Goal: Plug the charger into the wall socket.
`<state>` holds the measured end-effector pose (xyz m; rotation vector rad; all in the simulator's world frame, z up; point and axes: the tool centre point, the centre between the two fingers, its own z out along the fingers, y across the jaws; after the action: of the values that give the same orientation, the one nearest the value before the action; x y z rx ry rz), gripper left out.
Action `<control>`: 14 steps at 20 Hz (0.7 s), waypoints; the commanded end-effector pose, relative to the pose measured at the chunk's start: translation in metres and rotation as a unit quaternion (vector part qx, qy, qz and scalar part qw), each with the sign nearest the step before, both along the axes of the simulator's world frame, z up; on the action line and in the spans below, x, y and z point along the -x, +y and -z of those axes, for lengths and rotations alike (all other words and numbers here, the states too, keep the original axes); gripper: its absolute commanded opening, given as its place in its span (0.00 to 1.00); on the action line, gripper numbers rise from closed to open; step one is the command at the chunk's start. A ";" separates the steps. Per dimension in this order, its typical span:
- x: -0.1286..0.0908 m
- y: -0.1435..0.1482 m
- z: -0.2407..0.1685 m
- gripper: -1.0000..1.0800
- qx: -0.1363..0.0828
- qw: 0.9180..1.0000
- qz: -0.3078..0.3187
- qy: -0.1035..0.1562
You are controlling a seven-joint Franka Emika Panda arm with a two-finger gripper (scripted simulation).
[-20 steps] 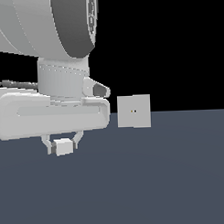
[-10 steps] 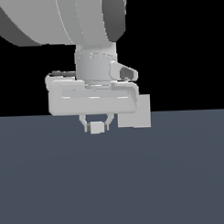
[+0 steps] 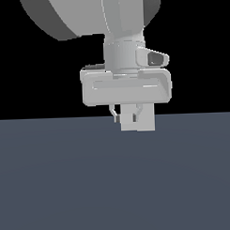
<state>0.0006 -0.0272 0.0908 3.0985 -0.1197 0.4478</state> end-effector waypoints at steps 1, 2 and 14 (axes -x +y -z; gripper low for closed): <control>0.001 -0.011 -0.004 0.00 0.000 1.000 0.025 0.001; 0.001 -0.014 -0.005 0.00 0.000 0.999 0.032 0.001; 0.004 -0.026 -0.009 0.00 0.001 0.998 0.058 0.002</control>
<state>-0.0030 -0.0530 0.0999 3.0694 -0.2979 0.4370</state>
